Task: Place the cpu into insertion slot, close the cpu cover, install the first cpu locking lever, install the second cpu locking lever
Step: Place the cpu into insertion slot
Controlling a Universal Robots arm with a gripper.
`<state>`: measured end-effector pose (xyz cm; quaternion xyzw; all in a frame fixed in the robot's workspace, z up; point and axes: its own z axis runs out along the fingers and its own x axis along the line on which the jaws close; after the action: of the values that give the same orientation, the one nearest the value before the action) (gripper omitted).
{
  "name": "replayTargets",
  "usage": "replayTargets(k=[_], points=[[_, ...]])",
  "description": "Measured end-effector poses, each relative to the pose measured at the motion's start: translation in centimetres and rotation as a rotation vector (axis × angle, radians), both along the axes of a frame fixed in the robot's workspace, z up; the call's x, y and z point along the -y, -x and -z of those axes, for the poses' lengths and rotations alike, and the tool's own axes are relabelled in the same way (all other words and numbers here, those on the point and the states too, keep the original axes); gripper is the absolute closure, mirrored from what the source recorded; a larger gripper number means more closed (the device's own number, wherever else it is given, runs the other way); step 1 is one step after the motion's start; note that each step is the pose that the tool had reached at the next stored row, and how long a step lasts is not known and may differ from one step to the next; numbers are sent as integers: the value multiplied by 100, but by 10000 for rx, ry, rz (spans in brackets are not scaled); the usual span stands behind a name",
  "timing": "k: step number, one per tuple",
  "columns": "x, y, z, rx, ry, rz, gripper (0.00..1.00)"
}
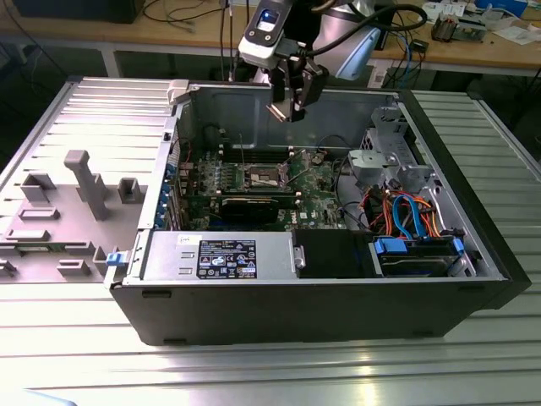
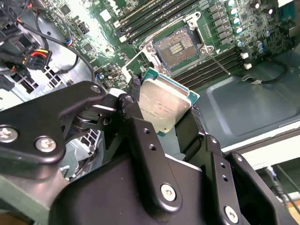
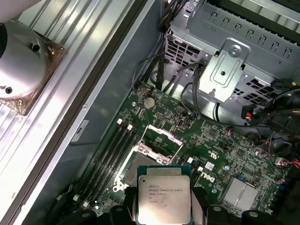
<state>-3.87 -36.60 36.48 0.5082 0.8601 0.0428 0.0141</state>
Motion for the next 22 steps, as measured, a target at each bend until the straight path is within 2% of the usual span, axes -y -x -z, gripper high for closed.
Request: replayTargets(k=[1,11,22], points=[[0,0,2,1,1,246,46],[0,-2,10,-2,2,1389,46],[0,-2,10,-2,2,1451,46]])
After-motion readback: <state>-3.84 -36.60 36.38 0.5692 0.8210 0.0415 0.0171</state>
